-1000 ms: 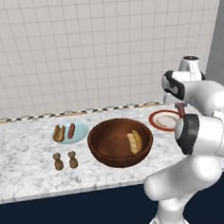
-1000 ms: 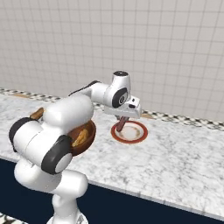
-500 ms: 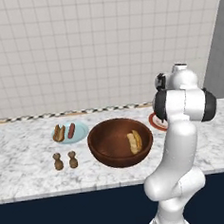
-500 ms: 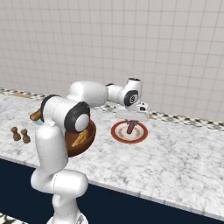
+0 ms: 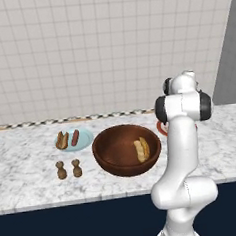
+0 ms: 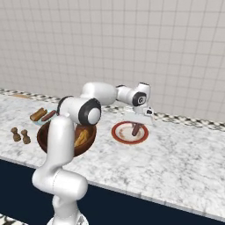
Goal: Place one bun and one sausage from the bowl on each plate.
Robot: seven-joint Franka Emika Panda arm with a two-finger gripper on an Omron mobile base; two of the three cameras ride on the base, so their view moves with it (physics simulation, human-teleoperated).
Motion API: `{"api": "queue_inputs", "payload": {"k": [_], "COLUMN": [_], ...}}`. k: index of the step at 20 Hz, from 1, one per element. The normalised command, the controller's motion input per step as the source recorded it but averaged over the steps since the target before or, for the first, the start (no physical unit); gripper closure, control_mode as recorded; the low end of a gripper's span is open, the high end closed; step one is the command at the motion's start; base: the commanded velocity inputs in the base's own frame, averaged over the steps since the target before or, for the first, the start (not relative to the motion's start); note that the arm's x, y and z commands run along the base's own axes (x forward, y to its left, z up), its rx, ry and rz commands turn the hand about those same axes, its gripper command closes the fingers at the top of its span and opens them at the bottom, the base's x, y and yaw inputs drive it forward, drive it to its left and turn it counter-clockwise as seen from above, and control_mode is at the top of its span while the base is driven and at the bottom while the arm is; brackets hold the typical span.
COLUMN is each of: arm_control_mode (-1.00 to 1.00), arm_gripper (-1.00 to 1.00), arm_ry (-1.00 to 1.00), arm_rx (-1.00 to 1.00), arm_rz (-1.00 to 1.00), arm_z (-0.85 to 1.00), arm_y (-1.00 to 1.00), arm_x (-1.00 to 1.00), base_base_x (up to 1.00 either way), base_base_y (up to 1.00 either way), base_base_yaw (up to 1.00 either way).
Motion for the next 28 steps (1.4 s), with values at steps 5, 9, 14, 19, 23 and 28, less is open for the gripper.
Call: {"api": "queue_inputs", "payload": {"k": [5, 9, 14, 19, 23, 28], "arm_control_mode": [-1.0, -1.0, -1.0, -1.0, -1.0, -1.0], "arm_gripper": [1.0, -1.0, -1.0, -1.0, -1.0, -1.0], "arm_ry": [0.0, -0.02, 0.0, 0.0, -0.05, -0.04], "arm_rx": [0.0, 0.0, 0.0, -0.05, -0.21, -0.23], "arm_rz": [0.0, 0.0, 0.0, 0.0, 0.01, 0.0], "arm_z": [-0.43, -0.15, 0.0, 0.3, 0.97, 0.76], "arm_y": [0.15, 0.17, 0.0, 0.02, 0.51, 0.74], "arm_x": [-0.07, -0.04, 0.0, -0.04, -0.44, -0.81], "base_base_x": [0.0, 0.0, 0.0, 0.0, 0.0, 0.0], "base_base_y": [0.0, 0.0, 0.0, 0.0, 0.0, 0.0], "base_base_yaw": [0.0, 0.0, 0.0, 0.0, 0.0, 0.0]}}
